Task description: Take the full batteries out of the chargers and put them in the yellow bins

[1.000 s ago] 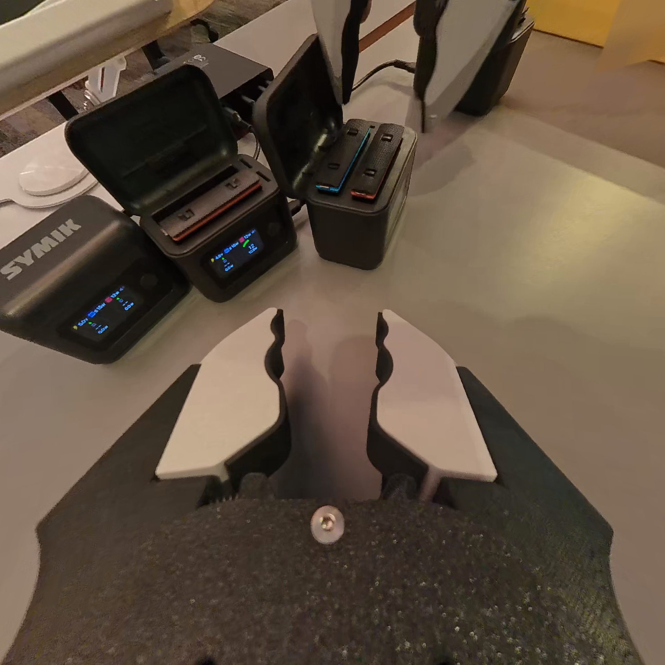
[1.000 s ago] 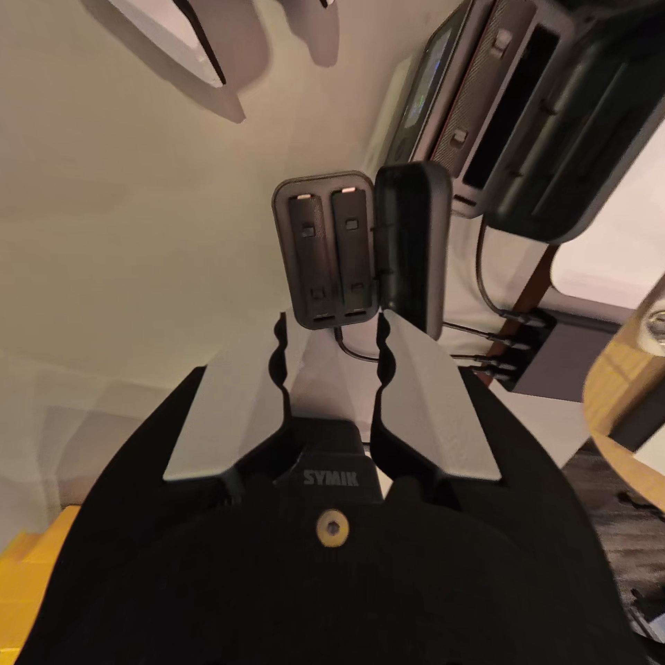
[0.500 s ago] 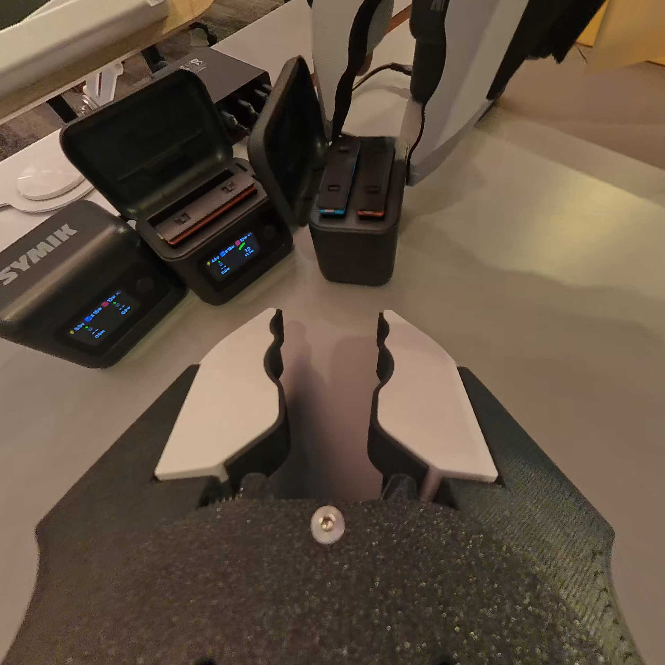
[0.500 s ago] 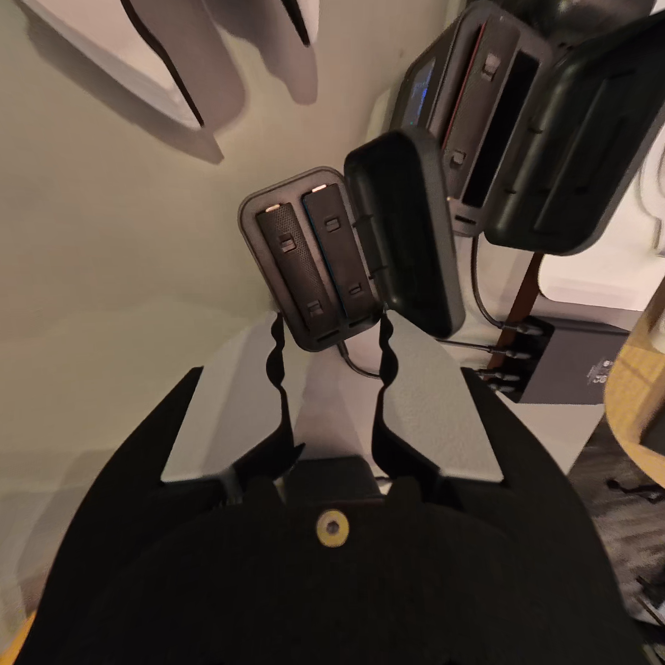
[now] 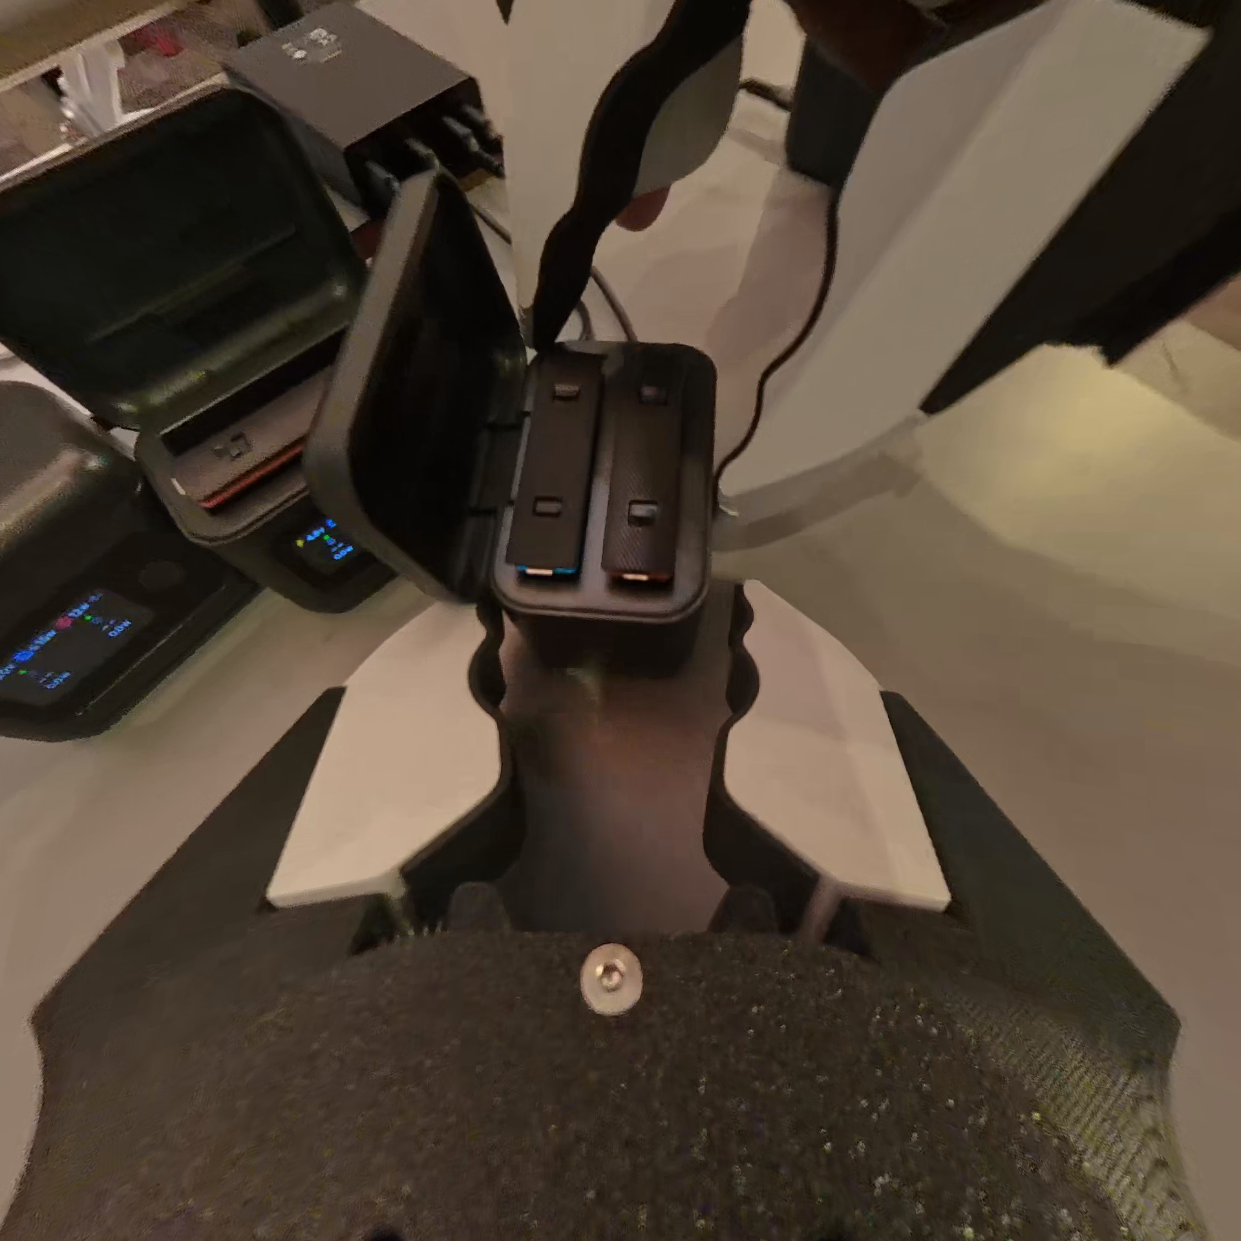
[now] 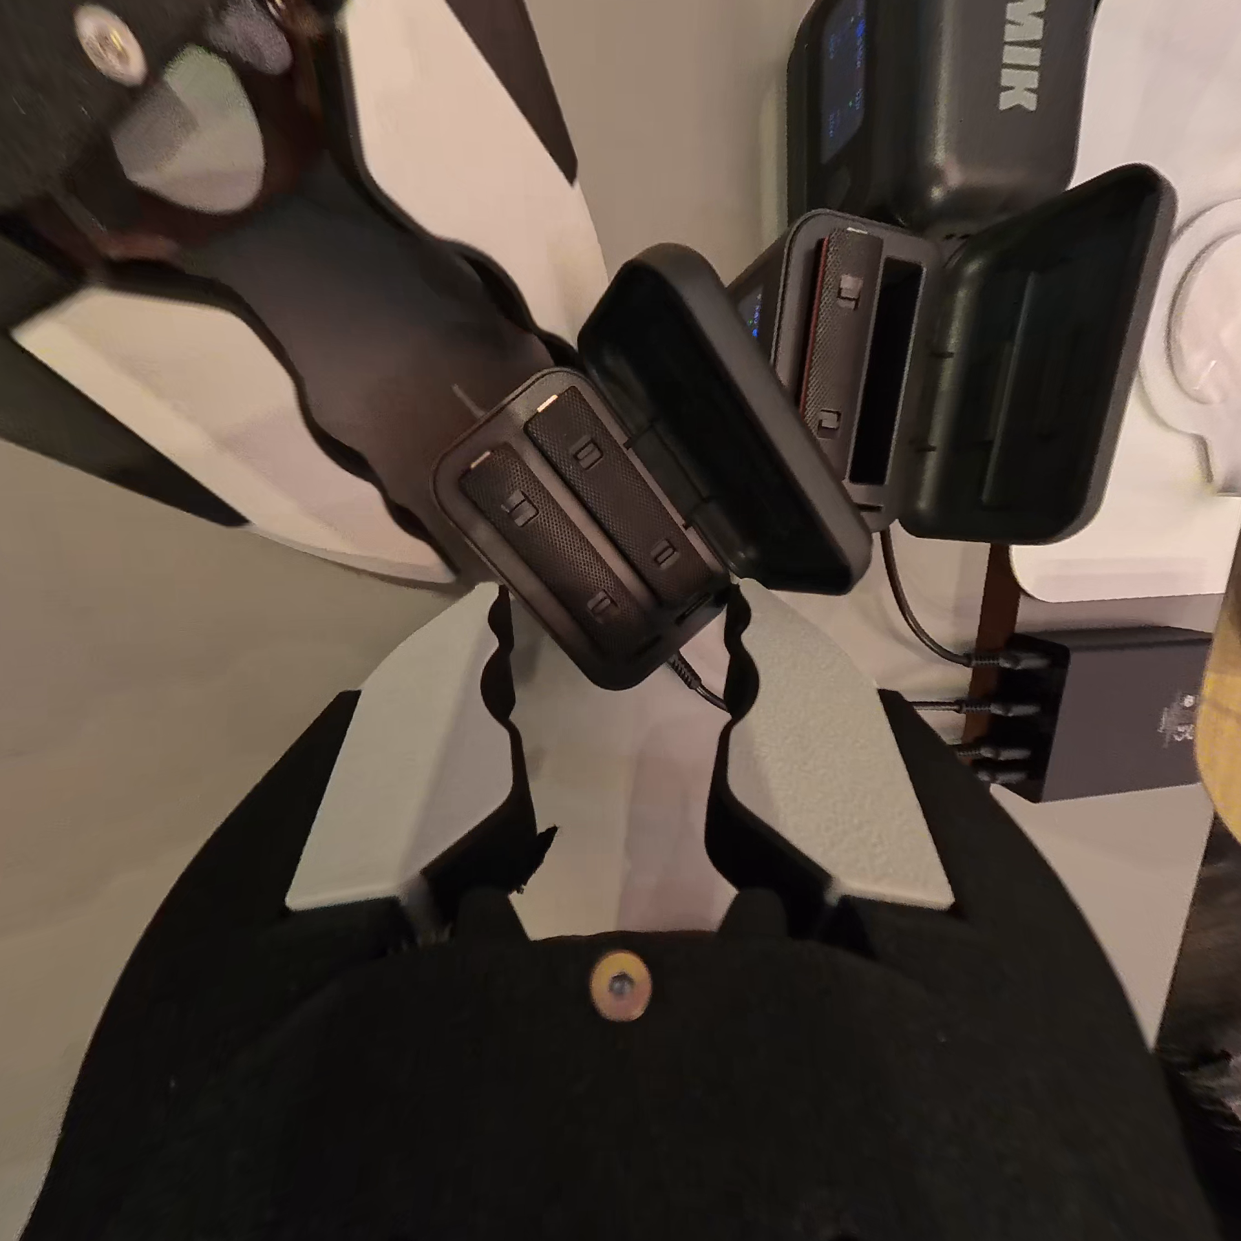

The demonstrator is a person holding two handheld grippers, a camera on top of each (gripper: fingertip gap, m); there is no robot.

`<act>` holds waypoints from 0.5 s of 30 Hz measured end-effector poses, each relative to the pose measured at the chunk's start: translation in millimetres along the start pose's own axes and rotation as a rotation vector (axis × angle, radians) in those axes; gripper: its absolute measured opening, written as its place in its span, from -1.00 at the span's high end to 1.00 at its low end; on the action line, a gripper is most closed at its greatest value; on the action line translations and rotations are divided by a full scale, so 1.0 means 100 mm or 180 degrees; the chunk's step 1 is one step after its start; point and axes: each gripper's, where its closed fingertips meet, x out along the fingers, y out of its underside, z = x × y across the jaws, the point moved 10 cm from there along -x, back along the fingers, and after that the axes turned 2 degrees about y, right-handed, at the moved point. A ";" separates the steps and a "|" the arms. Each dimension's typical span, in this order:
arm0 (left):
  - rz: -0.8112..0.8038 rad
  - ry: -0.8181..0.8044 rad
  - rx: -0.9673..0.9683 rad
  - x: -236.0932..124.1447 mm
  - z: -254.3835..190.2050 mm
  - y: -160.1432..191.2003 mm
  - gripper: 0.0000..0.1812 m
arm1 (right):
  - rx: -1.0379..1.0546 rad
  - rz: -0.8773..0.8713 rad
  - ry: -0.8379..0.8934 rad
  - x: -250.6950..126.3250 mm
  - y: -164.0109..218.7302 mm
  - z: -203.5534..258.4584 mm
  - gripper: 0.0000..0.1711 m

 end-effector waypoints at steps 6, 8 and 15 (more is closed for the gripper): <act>0.0053 -0.0056 0.0031 0.04 0.03 -0.01 0.38 | -0.0165 -0.0125 -0.0093 -0.21 -0.07 -0.07 0.46; 0.0054 -0.0003 0.0059 0.03 0.05 -0.01 0.38 | -0.0527 -0.0147 -0.0048 -0.28 -0.15 -0.10 0.60; 0.0045 0.0195 0.0170 0.02 0.12 0.00 0.38 | -0.1293 0.0274 -0.0166 -0.10 -0.39 -0.11 0.81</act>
